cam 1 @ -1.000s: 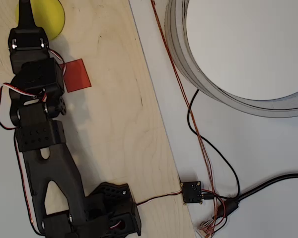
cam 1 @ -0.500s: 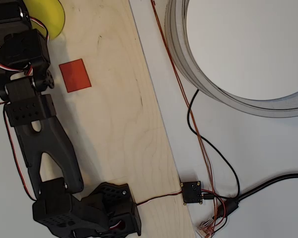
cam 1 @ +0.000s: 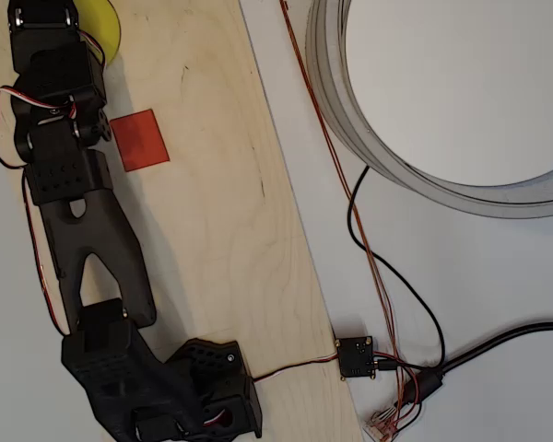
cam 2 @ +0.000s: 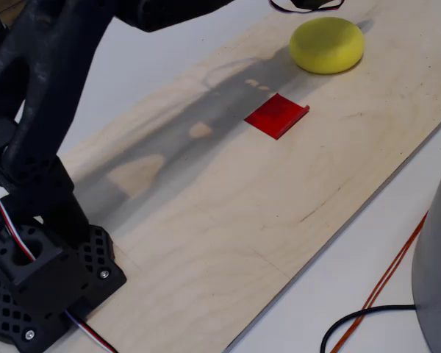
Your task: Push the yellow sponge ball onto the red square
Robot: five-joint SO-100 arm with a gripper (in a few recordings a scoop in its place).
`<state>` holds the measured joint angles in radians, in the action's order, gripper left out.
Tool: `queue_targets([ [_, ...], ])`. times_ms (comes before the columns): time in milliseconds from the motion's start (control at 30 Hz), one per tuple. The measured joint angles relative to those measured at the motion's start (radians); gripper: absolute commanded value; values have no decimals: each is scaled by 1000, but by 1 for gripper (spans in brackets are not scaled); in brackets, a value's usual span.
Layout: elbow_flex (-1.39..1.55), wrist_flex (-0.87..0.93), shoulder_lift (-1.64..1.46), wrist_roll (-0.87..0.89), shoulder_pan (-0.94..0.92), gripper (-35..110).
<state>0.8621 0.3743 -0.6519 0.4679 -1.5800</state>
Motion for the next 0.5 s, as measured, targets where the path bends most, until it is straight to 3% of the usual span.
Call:
queue_targets([
  [500, 75, 26, 18, 221, 21, 20],
])
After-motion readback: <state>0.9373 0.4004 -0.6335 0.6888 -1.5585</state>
